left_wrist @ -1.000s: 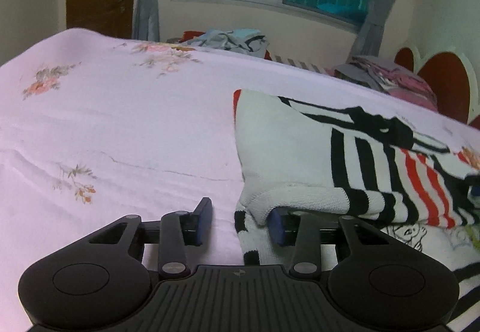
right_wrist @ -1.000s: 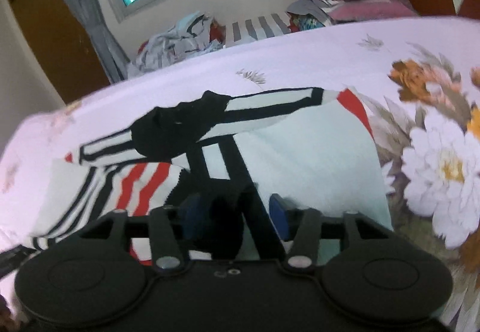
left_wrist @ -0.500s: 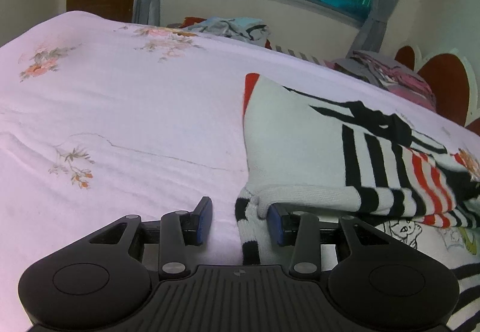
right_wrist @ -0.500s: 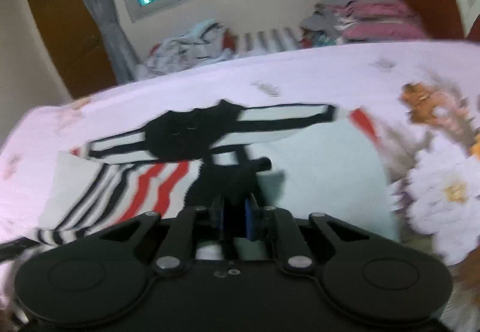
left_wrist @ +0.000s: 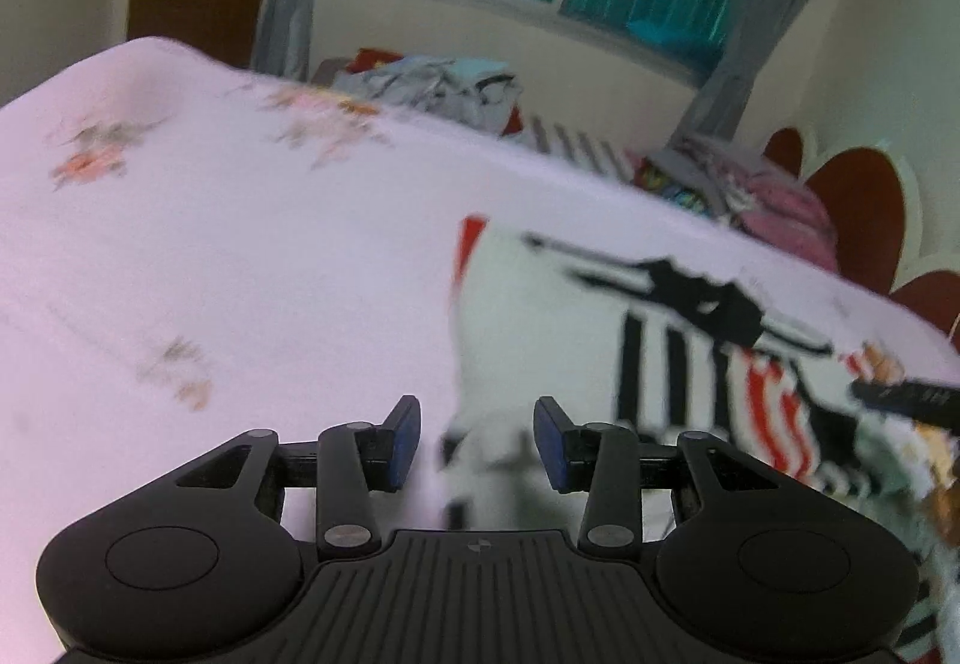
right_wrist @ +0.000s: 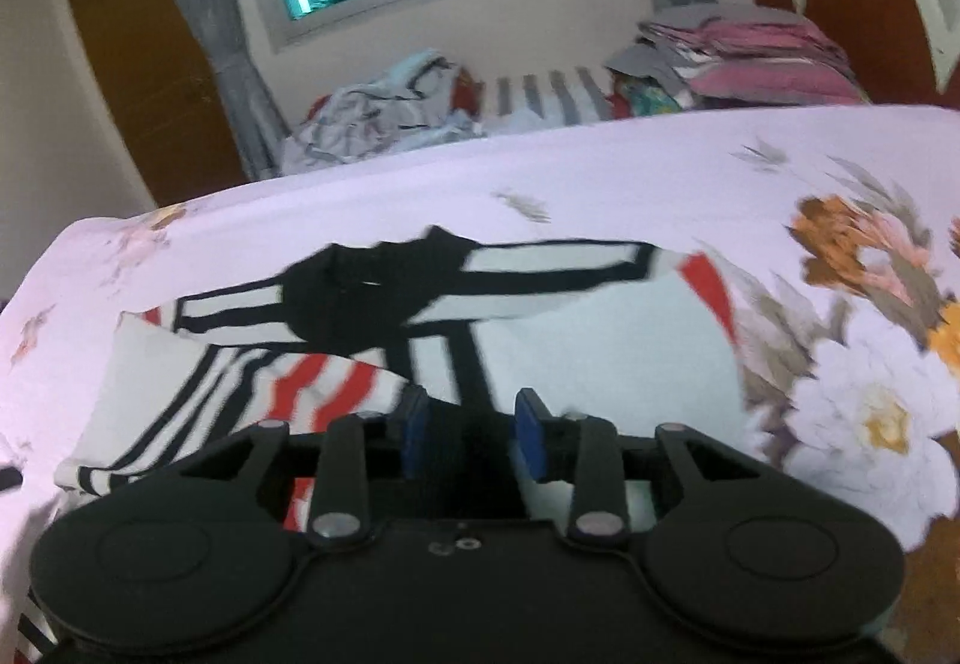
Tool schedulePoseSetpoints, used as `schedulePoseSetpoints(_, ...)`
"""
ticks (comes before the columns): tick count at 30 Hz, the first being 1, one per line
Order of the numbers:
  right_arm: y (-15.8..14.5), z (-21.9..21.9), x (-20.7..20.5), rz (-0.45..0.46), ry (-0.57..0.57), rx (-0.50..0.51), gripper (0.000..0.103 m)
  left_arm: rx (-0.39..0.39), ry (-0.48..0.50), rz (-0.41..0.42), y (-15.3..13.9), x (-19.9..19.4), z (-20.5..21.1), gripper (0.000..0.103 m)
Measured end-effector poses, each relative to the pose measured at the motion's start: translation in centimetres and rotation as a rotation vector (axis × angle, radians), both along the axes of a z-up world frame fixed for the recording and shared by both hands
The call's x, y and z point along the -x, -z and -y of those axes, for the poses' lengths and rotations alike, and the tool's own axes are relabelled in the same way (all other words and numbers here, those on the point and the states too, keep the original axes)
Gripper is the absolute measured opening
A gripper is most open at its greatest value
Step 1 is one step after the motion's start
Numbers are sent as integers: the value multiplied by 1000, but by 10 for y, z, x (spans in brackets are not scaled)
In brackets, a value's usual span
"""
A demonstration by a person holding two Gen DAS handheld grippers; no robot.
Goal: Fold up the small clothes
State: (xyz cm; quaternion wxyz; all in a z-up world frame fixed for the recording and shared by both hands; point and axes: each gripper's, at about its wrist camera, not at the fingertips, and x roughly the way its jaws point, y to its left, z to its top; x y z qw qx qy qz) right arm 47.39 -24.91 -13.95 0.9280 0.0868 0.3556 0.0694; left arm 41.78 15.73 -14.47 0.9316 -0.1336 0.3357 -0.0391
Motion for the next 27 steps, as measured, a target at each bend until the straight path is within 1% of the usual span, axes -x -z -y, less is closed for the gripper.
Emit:
schedulePoseSetpoints(3, 7, -20, -9, -17, -38, 2, 33, 10, 53, 24, 2, -23, 23, 41)
schedulePoseSetpoints(6, 16, -33, -14, -43, -57, 8, 32, 0, 100, 11, 17, -36, 44, 41)
schedulePoseSetpoints(7, 18, -34, -13, -52, -60, 23, 31, -32, 103, -14, 26, -37, 51, 41)
schedulePoseSetpoints(9, 29, -29, -13, -86, -51, 69, 29, -55, 109, -40, 39, -32, 55, 41)
schedulePoseSetpoints(11, 35, -18, -6, -66, -53, 66, 23, -90, 131, -10, 46, -22, 58, 41)
schedulePoseSetpoints(12, 34, -16, -4, -67, -54, 67, 22, -106, 137, -11, 45, -21, 60, 41)
schedulePoseSetpoints(13, 32, -16, -5, -73, -52, 67, 22, -103, 133, -23, 42, -23, 61, 41)
schedulePoseSetpoints(15, 24, -18, -8, -69, -37, 57, 26, -67, 120, -31, 30, -30, 58, 41)
schedulePoseSetpoints(16, 17, -18, -8, -39, -31, 40, 32, -54, 118, -8, 23, -34, 56, 41)
schedulePoseSetpoints(18, 8, -24, -13, -1, -46, 46, 32, -57, 121, 38, 9, -47, 57, 41)
schedulePoseSetpoints(20, 3, -35, -24, 12, -73, 56, 32, -46, 124, 36, 4, -69, 58, 41)
schedulePoseSetpoints(22, 4, -46, -35, 8, -94, 47, 32, -17, 109, 8, 7, -94, 58, 41)
schedulePoseSetpoints(24, 9, -57, -45, -2, -111, 43, 32, 14, 58, -19, 16, -118, 53, 41)
schedulePoseSetpoints(27, 20, -68, -54, -19, -121, 47, 31, 25, -9, -55, 34, -143, 41, 41)
